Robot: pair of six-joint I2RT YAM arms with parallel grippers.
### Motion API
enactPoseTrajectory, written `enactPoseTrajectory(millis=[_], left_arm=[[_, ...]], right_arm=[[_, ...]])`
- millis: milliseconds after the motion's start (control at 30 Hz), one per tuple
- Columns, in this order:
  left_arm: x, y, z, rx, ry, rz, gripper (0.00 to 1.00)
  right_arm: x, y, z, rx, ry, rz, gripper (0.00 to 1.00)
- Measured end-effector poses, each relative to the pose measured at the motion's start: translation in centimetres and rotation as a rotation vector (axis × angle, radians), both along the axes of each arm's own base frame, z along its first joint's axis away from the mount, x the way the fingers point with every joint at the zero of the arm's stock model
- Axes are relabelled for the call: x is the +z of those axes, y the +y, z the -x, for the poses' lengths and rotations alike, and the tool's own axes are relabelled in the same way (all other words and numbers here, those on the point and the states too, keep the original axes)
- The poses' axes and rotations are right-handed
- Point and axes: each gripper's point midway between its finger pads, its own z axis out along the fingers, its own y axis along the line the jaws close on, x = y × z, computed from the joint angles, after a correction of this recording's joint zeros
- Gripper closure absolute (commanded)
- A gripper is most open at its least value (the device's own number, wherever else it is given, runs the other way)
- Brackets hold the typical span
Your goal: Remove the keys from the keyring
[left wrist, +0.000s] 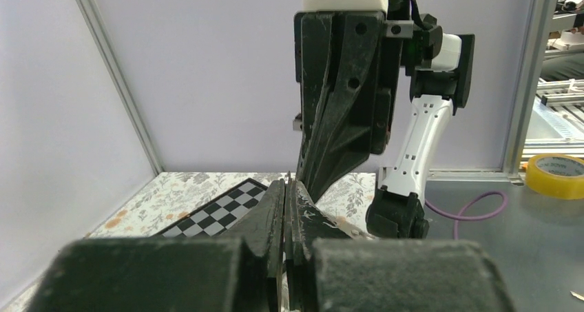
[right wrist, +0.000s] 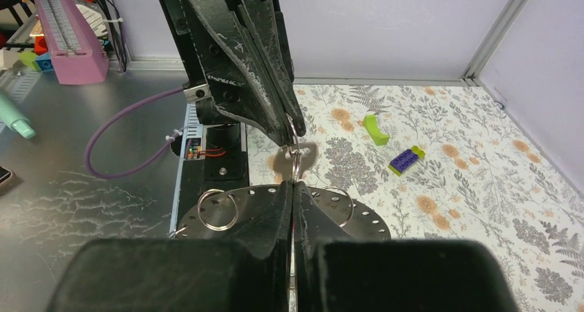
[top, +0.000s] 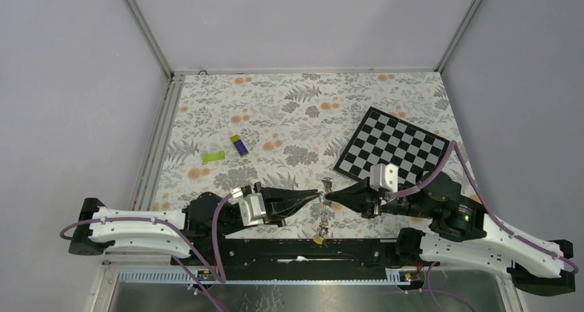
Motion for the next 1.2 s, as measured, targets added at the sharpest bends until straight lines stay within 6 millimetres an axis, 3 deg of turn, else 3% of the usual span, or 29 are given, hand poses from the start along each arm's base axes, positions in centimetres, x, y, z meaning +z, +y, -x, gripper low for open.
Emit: enactPoseTrajectory(millis=[600,1000,1200], left_arm=[[-0.4,0.4,0.3,-0.016,0.033,-0.015,1.00],[-1.6,0.3,-0.3,0.014,0.058,-0.052,1.00],[-1.7,0.3,-0.3,0.013,0.058,-0.054,1.00]], right_arm=[[1.5,-0.6,1.1,0.050,-0.019,-0.001,1.00],[5.5,-1.1,1.7,0.068,-0.063,-0.155,1.00],[5.0,-1.2,0.9,0.025,-0.048,-0.143,0.83]])
